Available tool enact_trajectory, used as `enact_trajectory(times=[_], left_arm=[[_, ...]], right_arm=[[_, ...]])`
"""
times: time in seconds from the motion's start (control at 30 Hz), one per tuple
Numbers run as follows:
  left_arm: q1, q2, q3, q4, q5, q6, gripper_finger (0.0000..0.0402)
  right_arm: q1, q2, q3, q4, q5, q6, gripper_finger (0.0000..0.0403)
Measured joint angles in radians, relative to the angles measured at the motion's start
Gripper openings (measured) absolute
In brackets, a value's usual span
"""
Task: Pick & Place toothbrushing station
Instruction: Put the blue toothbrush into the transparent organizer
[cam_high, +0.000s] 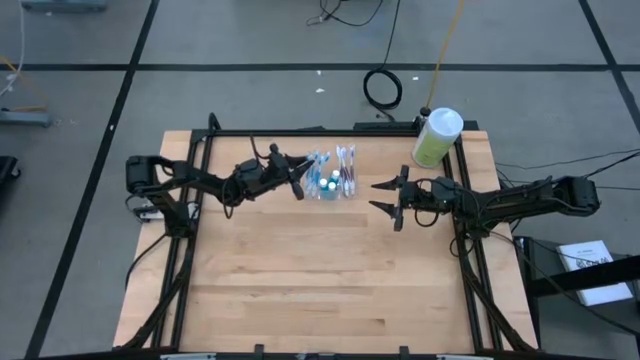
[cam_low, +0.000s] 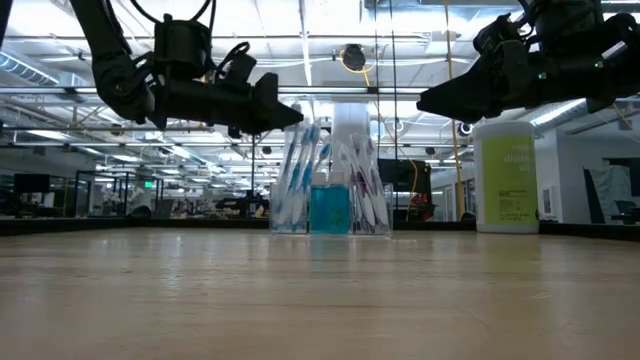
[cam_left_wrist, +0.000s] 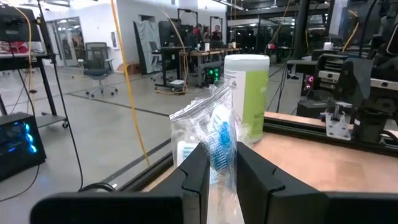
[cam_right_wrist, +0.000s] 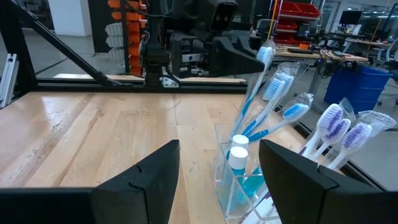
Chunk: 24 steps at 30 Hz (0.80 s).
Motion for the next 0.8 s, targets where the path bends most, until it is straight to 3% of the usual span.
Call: enact_trajectory(times=[0.8], left_arm=[[0.000, 0.043, 0.000, -0.010, -0.018, -0.023, 0.0058]], right_arm=[[0.000, 0.000, 0.000, -0.001, 0.000, -0.002, 0.0212]])
